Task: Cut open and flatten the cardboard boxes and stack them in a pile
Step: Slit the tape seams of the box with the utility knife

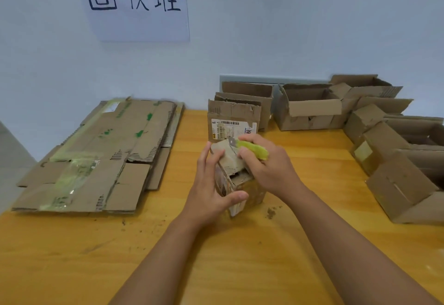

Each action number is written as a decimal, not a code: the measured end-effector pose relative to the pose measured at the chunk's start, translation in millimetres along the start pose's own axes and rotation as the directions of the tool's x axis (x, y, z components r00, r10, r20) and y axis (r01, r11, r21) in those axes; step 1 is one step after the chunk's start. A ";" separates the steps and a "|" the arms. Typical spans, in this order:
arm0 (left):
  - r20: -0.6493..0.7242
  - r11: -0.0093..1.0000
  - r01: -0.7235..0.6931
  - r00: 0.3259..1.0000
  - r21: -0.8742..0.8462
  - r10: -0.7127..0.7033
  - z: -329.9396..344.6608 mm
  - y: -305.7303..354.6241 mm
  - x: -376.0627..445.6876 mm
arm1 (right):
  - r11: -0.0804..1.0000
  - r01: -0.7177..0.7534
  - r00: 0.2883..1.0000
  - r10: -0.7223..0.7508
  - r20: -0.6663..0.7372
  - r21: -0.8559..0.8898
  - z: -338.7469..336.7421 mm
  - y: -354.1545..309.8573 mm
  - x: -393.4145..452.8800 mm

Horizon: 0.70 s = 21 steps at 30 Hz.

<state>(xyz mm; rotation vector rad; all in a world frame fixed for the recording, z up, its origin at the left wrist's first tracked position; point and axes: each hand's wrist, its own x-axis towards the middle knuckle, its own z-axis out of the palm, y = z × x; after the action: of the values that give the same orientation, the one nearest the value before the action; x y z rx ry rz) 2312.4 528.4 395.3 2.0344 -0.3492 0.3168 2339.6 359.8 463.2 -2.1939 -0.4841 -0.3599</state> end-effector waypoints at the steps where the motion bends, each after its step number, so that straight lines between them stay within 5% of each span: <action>1: -0.005 1.000 -0.003 1.000 0.014 0.003 -0.4 -0.2 0.5 | 1.000 0.003 1.000 -0.003 -0.006 -0.011 1.0 0.2 2.5; 12: -0.041 0.971 -0.144 0.987 0.191 0.154 -5.6 -0.4 -0.9 | 1.000 -0.002 0.996 0.002 -0.086 0.005 2.9 5.7 13.8; 21: -0.081 0.959 -0.142 0.983 0.245 0.167 -2.7 -1.4 1.7 | 0.984 0.076 0.997 -0.078 -0.008 -0.158 8.2 7.1 14.0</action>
<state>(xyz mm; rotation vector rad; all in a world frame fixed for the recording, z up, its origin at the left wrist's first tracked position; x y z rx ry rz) 2314.3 531.2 395.9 2.2208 -0.4256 0.5805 2356.0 365.3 459.1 -2.3283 -0.5501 -0.4697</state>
